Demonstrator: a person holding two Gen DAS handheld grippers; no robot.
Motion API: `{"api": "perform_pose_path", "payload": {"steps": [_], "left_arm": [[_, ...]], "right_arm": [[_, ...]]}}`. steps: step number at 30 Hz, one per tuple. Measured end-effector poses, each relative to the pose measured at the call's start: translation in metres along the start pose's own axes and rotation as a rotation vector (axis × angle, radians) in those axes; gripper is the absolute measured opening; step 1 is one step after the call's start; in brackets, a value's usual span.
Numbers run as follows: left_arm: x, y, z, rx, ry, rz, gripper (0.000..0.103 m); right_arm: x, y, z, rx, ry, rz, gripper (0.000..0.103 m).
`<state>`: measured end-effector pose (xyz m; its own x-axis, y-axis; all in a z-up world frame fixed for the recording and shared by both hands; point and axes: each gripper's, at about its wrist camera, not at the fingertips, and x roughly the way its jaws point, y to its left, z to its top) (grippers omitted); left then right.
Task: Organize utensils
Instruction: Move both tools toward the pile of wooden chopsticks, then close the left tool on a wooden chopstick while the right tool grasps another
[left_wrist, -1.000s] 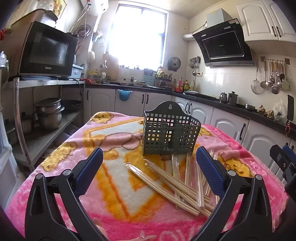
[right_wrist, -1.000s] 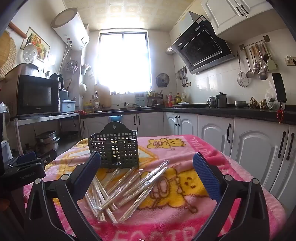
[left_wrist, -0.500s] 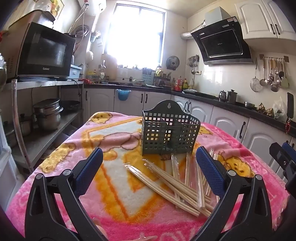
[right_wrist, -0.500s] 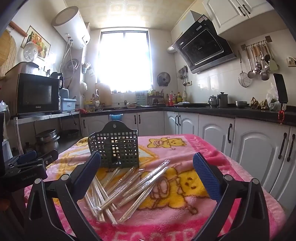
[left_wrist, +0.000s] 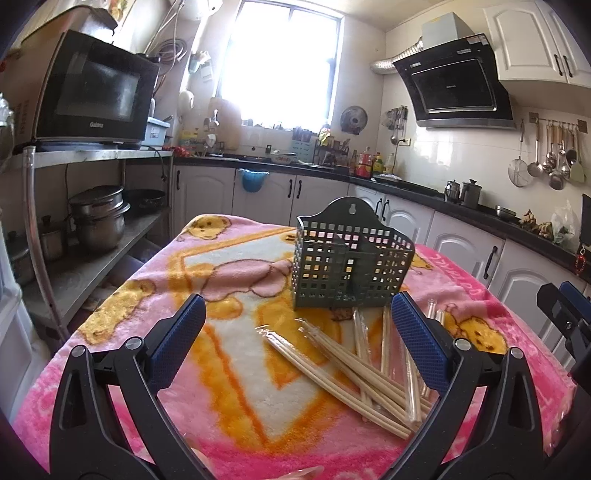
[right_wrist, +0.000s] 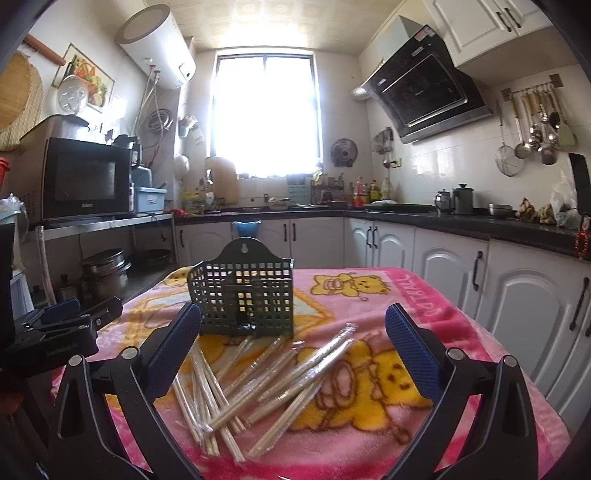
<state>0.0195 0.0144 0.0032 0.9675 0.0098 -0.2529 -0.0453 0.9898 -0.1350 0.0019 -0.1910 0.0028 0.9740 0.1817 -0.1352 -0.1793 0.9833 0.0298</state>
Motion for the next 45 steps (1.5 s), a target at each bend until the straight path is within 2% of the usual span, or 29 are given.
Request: {"api": "perform_pose_path", "payload": {"steps": [14,15,19,22,26,30,37,38,43,45], "left_arm": [[0.021,0.018,0.018,0.009,0.08,0.065,0.093],[0.024,0.021,0.019,-0.027,0.074,0.05,0.093],[0.037,0.021,0.027,-0.039,0.114,0.025,0.093],[0.051,0.018,0.032,-0.032,0.155,0.011,0.093],[0.068,0.014,0.033,-0.038,0.202,-0.059,0.093],[0.084,0.008,0.031,-0.023,0.246,-0.091,0.093],[0.12,0.006,0.013,-0.026,0.412,-0.128,0.092],[0.124,0.004,0.009,-0.025,0.432,-0.148,0.091],[0.138,0.001,-0.005,-0.05,0.522,-0.192,0.062],[0.143,0.0,-0.011,-0.049,0.546,-0.197,0.054]], "right_arm": [[0.036,0.002,0.026,0.007,0.037,0.08,0.097],[0.04,0.0,0.028,0.014,0.044,0.083,0.097],[0.054,-0.009,0.035,0.04,0.076,0.093,0.097],[0.066,-0.016,0.041,0.038,0.1,0.082,0.097],[0.083,-0.023,0.047,0.008,0.138,0.057,0.097],[0.1,-0.033,0.046,-0.006,0.179,0.041,0.097],[0.135,-0.046,0.035,-0.047,0.272,-0.002,0.097],[0.141,-0.049,0.033,-0.051,0.288,-0.002,0.097],[0.163,-0.06,0.024,-0.059,0.347,-0.014,0.097],[0.171,-0.065,0.021,-0.058,0.361,-0.011,0.097]]}}
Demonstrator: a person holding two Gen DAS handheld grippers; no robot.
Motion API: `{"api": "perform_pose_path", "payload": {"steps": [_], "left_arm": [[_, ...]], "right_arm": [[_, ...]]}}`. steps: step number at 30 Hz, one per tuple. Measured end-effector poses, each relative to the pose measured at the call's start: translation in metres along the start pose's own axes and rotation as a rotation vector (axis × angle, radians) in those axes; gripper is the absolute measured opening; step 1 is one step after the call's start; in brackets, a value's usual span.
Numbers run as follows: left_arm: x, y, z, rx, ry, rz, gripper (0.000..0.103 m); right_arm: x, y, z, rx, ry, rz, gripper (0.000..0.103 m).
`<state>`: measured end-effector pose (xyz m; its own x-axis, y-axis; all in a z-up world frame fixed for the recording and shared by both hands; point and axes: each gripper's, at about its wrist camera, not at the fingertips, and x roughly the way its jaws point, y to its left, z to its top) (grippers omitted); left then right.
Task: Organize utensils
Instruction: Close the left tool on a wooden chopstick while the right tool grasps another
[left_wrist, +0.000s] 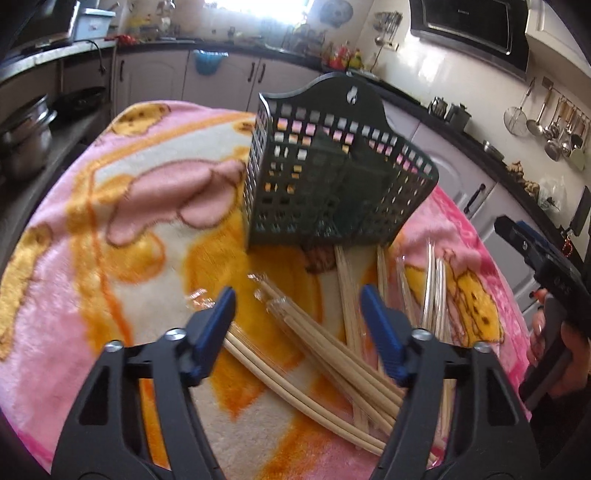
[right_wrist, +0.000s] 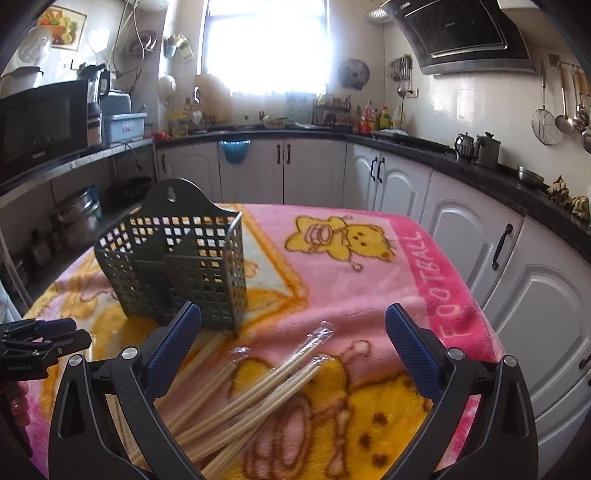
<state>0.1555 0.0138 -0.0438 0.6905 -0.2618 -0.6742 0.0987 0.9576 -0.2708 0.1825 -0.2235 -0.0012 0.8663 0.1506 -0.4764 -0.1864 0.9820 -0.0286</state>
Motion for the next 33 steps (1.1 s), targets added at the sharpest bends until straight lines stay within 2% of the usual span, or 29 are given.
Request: {"api": "perform_pose_path", "payload": {"steps": [4,9,13,18,22,24,28,30,31,33], "left_arm": [[0.015,0.002,-0.003,-0.026,0.047,-0.005,0.041],[0.029,0.008,-0.006,-0.059,0.091,0.0,0.031],[0.035,0.009,-0.007,-0.064,0.105,0.003,0.027],[0.039,0.014,-0.008,-0.076,0.117,0.012,0.021],[0.036,0.019,-0.007,-0.093,0.113,-0.01,0.017],[0.034,0.021,-0.008,-0.096,0.11,-0.017,0.016],[0.03,0.027,-0.01,-0.112,0.106,-0.042,0.013],[0.027,0.029,-0.01,-0.12,0.098,-0.054,0.011],[0.026,0.03,-0.01,-0.123,0.097,-0.061,0.01],[0.025,0.033,-0.011,-0.132,0.099,-0.072,0.009]], "right_arm": [[0.014,-0.008,-0.002,0.018,0.036,0.005,0.097],[0.037,-0.017,-0.003,0.023,0.099,0.01,0.097],[0.056,-0.023,-0.007,0.032,0.163,0.029,0.097],[0.08,-0.032,-0.01,0.091,0.247,0.053,0.097],[0.103,-0.042,-0.01,0.156,0.321,0.07,0.096],[0.114,-0.05,-0.011,0.214,0.364,0.098,0.081],[0.13,-0.064,-0.017,0.332,0.432,0.153,0.065],[0.135,-0.069,-0.02,0.372,0.447,0.178,0.048],[0.135,-0.069,-0.02,0.379,0.45,0.182,0.043],[0.134,-0.072,-0.021,0.389,0.447,0.189,0.022]]}}
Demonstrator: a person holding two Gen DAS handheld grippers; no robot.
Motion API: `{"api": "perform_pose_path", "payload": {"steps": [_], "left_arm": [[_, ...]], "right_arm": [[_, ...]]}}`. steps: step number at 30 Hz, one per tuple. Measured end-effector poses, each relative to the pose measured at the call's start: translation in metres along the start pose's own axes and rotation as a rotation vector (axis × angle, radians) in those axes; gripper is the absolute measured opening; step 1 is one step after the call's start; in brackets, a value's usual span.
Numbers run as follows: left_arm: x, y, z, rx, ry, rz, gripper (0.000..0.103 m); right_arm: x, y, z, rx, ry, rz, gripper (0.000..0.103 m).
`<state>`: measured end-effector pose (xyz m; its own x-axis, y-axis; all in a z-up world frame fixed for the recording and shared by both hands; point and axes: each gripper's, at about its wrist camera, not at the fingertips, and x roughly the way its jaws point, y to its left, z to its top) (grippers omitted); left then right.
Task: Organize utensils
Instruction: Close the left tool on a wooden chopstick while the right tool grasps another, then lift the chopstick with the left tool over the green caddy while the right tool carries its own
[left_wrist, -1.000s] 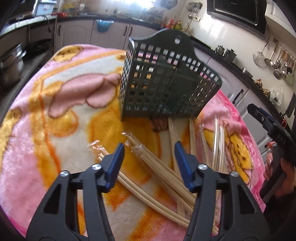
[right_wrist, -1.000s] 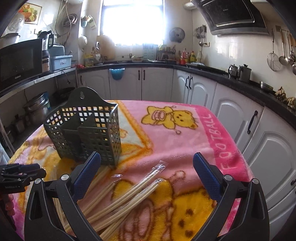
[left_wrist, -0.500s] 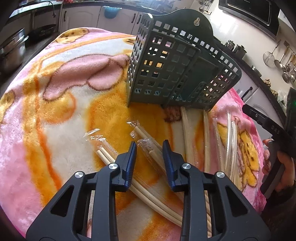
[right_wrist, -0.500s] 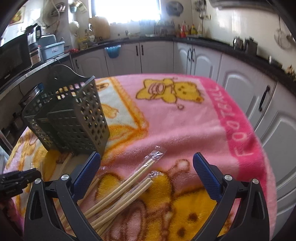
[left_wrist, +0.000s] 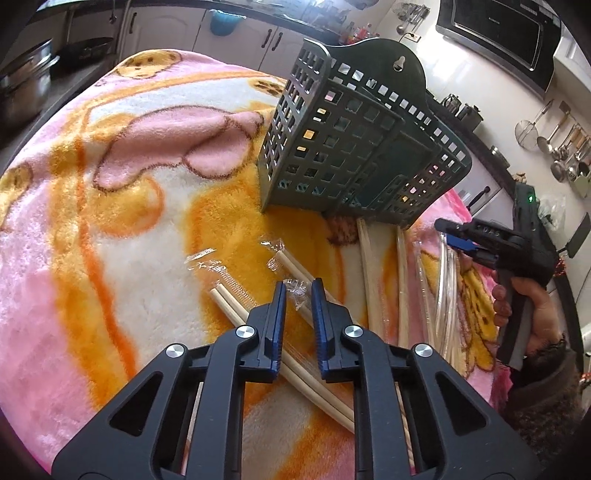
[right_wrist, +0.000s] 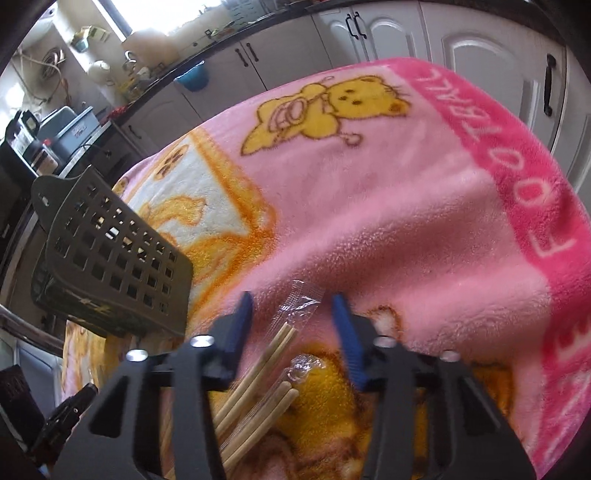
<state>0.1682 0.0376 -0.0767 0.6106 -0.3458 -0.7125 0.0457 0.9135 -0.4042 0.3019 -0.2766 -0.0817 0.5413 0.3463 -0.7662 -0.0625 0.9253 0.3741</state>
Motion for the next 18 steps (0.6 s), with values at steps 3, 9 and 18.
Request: {"api": "perform_pose_path", "payload": {"steps": [3,9,18], "left_arm": [[-0.002,0.0,0.0,-0.005,0.0,-0.024,0.007],[-0.01,0.007,0.003,-0.035,-0.007,-0.092,0.005],[-0.043,-0.014,0.025,0.022,-0.091,-0.165,0.004]], "right_arm": [[-0.006,-0.003,-0.001,0.012,-0.011,0.032,0.009],[-0.033,-0.001,0.002,0.004,-0.085,0.075,0.003],[-0.098,0.03,0.003,-0.084,-0.232,0.136,0.001]]}}
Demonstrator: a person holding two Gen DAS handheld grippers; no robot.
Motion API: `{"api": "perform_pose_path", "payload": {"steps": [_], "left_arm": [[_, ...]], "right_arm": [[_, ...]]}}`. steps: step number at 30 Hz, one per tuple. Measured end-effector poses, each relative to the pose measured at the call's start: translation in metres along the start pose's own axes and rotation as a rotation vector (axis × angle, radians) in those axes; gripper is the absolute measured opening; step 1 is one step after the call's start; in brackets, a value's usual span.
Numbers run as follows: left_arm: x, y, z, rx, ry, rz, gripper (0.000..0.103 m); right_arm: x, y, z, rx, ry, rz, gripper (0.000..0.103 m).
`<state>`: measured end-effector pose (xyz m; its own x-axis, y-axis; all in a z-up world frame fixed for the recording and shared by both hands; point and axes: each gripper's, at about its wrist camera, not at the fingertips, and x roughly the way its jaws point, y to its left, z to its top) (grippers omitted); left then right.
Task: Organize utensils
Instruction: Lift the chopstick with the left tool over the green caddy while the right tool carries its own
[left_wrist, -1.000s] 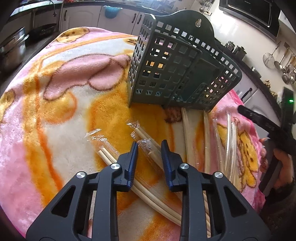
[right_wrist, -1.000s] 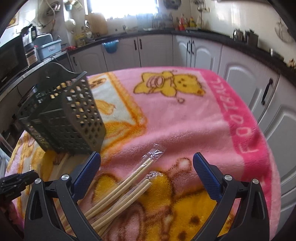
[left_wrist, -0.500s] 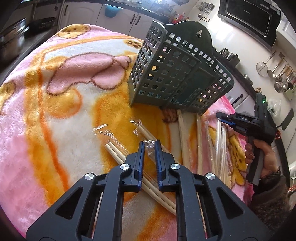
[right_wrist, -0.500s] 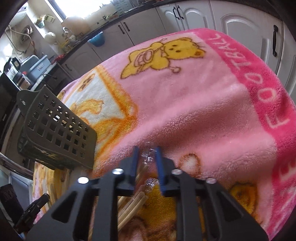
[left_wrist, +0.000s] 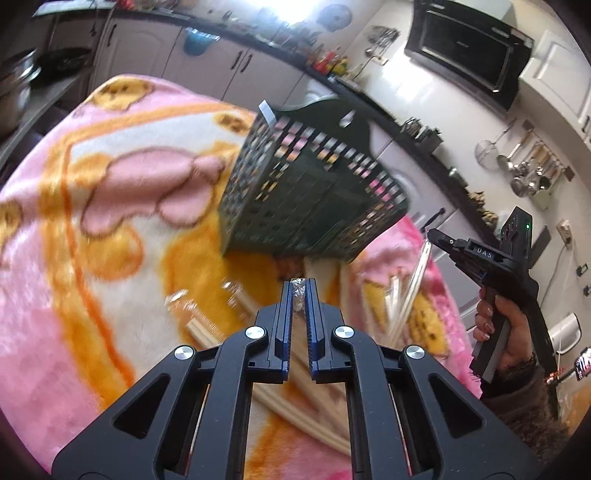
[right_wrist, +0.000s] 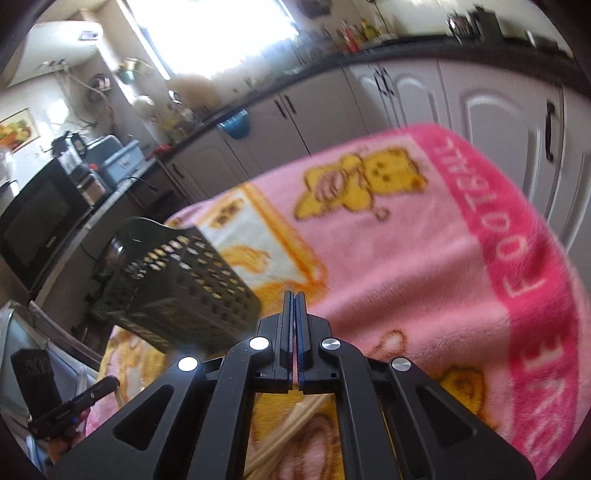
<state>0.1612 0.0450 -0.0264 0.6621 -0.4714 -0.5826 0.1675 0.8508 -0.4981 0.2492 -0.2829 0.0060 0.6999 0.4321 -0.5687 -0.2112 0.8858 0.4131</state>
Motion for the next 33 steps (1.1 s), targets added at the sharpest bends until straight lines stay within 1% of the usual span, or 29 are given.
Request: {"api": "perform_pose_path", "payload": {"steps": [7,15,20,30,33], "left_arm": [[-0.017,-0.026,0.021,0.063,-0.063,-0.042,0.004],[-0.027,-0.058,0.041,0.14,-0.109,-0.087,0.003],[-0.031,-0.072,0.052,0.176,-0.133,-0.115,0.003],[-0.055,-0.096,0.08,0.242,-0.209,-0.137,0.003],[-0.062,-0.102,0.091,0.261,-0.236,-0.132,0.003]], "right_arm": [[-0.044,0.035,0.015,-0.093,-0.101,0.031,0.001],[-0.081,0.078,0.02,-0.215,-0.166,0.064,0.001],[-0.091,0.099,0.021,-0.269,-0.18,0.083,0.001],[-0.104,0.13,0.032,-0.309,-0.22,0.148,0.001],[-0.108,0.141,0.037,-0.325,-0.239,0.164,0.001]]}}
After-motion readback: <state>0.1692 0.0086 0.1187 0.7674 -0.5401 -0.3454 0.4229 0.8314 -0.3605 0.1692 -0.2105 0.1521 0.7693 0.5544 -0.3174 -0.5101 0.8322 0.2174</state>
